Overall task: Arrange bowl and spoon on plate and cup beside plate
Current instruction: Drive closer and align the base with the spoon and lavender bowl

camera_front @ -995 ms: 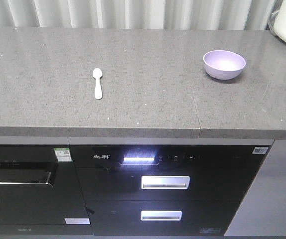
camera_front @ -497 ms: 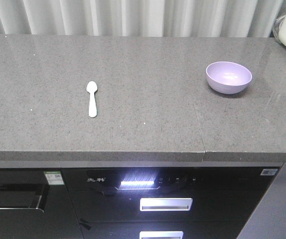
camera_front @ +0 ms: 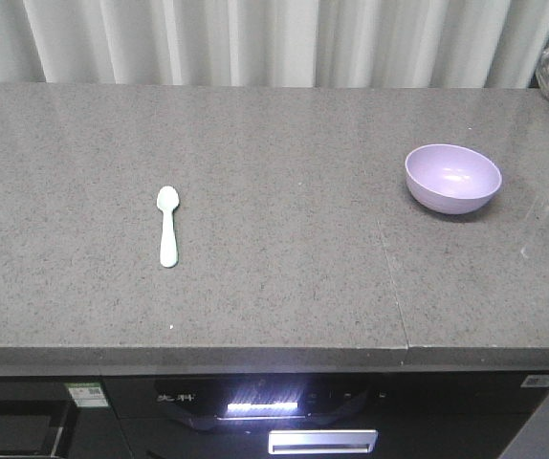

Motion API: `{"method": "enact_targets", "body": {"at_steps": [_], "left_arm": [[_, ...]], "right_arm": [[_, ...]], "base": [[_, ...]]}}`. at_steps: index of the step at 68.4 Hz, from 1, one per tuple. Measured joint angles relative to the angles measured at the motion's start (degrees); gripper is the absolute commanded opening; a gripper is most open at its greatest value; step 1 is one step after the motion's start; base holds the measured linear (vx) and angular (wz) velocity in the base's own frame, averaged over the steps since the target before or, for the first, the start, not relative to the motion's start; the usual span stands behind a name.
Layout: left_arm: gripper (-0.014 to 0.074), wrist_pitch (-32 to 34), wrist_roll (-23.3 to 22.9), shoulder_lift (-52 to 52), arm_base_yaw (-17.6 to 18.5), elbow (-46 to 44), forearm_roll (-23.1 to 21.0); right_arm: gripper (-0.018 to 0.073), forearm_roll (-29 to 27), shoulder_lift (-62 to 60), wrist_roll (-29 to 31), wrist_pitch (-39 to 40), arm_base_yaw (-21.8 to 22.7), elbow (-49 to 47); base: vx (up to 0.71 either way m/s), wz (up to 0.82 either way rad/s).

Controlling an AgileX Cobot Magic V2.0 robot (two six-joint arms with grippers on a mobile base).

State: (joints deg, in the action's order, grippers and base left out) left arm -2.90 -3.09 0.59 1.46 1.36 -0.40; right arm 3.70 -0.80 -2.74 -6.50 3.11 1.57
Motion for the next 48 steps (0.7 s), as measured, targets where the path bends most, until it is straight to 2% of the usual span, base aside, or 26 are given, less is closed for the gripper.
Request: {"method": "enact_targets", "body": {"at_steps": [48], "left_arm": [[-0.0006, 0.0, 0.0, 0.0, 0.0, 0.0, 0.0]], "right_arm": [[-0.0006, 0.0, 0.0, 0.0, 0.0, 0.0, 0.0]], "base": [[0.08, 0.01]]}}
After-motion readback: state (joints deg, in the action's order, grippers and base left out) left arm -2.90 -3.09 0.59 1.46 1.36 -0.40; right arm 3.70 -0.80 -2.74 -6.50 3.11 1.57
